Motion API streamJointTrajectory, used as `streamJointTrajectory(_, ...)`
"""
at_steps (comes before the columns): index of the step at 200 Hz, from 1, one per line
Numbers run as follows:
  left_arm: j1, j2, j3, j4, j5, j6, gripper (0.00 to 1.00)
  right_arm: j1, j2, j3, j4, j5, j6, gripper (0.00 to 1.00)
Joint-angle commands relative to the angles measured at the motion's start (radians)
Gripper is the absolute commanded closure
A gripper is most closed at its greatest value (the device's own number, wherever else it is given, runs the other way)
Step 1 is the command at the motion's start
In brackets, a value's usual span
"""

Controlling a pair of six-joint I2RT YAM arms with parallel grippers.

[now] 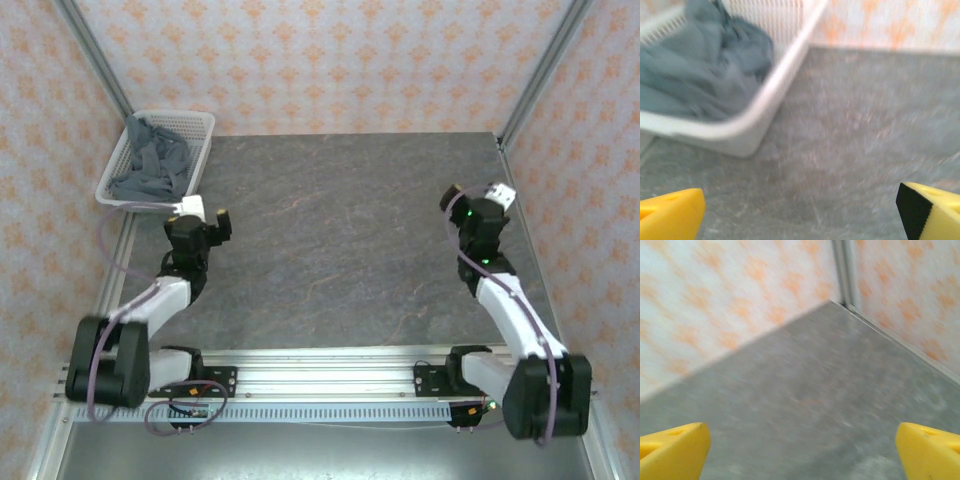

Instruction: Fold the inside-out t-shirt

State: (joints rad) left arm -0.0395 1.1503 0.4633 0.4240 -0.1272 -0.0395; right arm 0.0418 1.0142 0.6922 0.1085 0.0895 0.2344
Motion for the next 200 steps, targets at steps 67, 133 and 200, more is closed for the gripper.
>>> streamJointTrajectory(67,0.081,0.166,0.883,-1.198,-0.112,-0.508,0.23,0.513,0.351,0.593,-0.747,-0.412,0.139,0.11)
streamJointTrajectory(133,0.348,0.901,1.592,-1.426,0.069,-0.598,0.27,0.533,0.38,0.588,-0.746,-0.39,0.197,0.09)
streamJointTrajectory(200,0.417,1.289,1.916,-1.624,0.099,-0.615,0.04,0.533,0.385,0.569,-0.763,-0.38,0.237,0.09)
